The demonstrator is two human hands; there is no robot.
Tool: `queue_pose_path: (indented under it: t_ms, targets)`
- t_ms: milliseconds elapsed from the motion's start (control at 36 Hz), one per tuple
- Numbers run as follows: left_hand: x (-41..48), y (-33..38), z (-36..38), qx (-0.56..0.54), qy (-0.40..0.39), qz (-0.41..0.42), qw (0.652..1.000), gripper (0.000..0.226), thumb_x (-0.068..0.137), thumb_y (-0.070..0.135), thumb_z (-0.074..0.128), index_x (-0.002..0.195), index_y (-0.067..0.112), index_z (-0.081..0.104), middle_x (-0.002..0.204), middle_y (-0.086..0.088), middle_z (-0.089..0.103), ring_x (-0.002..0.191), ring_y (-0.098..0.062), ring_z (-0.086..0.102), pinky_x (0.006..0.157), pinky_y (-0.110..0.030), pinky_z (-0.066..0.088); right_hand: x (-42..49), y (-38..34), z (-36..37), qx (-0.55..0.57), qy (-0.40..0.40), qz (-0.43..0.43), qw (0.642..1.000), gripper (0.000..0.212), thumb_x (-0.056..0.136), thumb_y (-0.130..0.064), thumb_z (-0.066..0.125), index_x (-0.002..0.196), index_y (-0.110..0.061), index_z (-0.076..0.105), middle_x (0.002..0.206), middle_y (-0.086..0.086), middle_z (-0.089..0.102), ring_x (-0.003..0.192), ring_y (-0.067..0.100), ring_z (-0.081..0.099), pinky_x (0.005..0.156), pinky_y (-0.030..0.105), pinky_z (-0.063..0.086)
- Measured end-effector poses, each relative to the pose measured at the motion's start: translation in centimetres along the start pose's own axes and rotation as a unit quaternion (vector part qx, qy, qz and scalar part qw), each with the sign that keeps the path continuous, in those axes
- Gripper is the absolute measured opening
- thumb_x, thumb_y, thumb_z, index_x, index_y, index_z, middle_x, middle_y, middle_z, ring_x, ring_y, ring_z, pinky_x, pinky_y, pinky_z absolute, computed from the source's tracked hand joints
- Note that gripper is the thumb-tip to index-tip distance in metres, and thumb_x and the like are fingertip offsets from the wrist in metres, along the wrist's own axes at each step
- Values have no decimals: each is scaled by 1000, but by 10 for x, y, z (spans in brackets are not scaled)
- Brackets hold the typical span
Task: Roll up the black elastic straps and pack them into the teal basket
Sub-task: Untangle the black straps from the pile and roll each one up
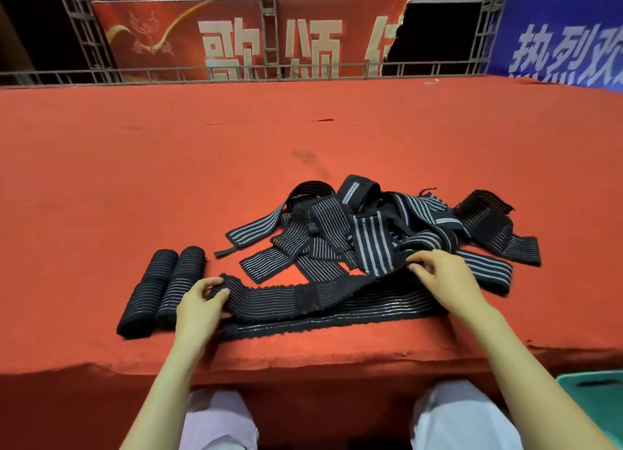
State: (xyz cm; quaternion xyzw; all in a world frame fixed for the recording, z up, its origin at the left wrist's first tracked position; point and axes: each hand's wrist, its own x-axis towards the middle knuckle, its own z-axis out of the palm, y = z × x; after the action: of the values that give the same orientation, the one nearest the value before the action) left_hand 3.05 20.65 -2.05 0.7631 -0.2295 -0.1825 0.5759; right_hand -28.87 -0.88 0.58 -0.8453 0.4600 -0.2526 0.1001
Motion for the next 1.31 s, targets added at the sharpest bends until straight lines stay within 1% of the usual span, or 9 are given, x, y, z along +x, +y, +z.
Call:
queue_pose_path:
  t_ms: [194, 278, 361, 528, 806, 917, 1028, 1139, 1306]
  targets:
    - [-5, 0, -1, -15, 7, 20, 1000, 31, 87, 3, 61, 96, 33, 61, 104, -11, 66, 84, -25, 66, 80, -44, 56, -1, -20, -6, 236, 85, 66, 966, 12, 89, -18, 63, 91, -21, 74, 81, -11, 70, 79, 5, 65, 78, 17, 47]
    - [-5, -8, -4, -9, 9, 19, 1000, 44, 82, 5, 66, 93, 47, 57, 94, -7, 66, 87, -31, 67, 82, -55, 53, 0, -19, -5, 285, 152, 93, 942, 6, 84, -12, 70, 85, -18, 69, 83, -8, 69, 74, 9, 64, 75, 24, 48]
    - [-13, -7, -3, 21, 9, 18, 1000, 50, 81, 2, 66, 98, 46, 52, 90, -6, 65, 85, -31, 66, 82, -52, 52, -4, -10, 2, 278, 147, 119, 942, 22, 80, -1, 64, 91, -19, 58, 91, 1, 64, 66, 19, 55, 68, 30, 40]
    - [-25, -6, 4, 103, 10, 33, 994, 39, 81, 2, 65, 115, 17, 50, 93, -7, 62, 85, -28, 57, 77, -37, 43, -27, -1, 10, 221, 123, 144, 957, 46, 83, 3, 57, 125, -12, 44, 114, 3, 44, 91, 17, 45, 79, 28, 31]
    - [-29, -6, 10, 150, 23, 50, 987, 34, 84, 2, 62, 116, 9, 52, 92, -4, 59, 87, -23, 50, 74, -30, 33, -39, 9, 27, 109, 87, 167, 976, 48, 79, 6, 59, 124, -3, 45, 110, 17, 45, 90, 32, 47, 75, 37, 37]
    - [-30, -5, 9, 159, 23, 50, 986, 31, 84, 4, 63, 113, 9, 54, 92, -4, 58, 85, -21, 50, 74, -28, 32, -45, 8, 39, -39, 147, 101, 983, 54, 63, 9, 68, 116, 2, 55, 106, 23, 49, 99, 40, 43, 81, 51, 43]
    - [-29, -5, 8, 158, 17, 43, 986, 27, 84, 6, 65, 109, 11, 56, 91, -4, 60, 84, -21, 52, 74, -28, 33, -45, -12, 51, -42, 192, -24, 980, 30, 63, 3, 71, 92, -2, 65, 94, 15, 56, 95, 30, 43, 83, 43, 42]
    - [-28, -4, 7, 152, 8, 33, 988, 24, 83, 6, 66, 104, 13, 56, 84, -3, 62, 82, -20, 54, 73, -28, 35, -43, -43, 71, 43, 116, -103, 987, 19, 69, 2, 73, 82, -8, 64, 86, 5, 57, 89, 25, 52, 83, 28, 35]
    - [-24, -3, 4, 138, -2, 18, 990, 21, 80, 8, 71, 97, 14, 60, 75, 6, 62, 74, -19, 60, 76, -32, 47, -40, -96, 92, 121, -16, -166, 979, 13, 86, -22, 61, 93, -13, 65, 96, -2, 57, 99, 16, 50, 91, 28, 42]
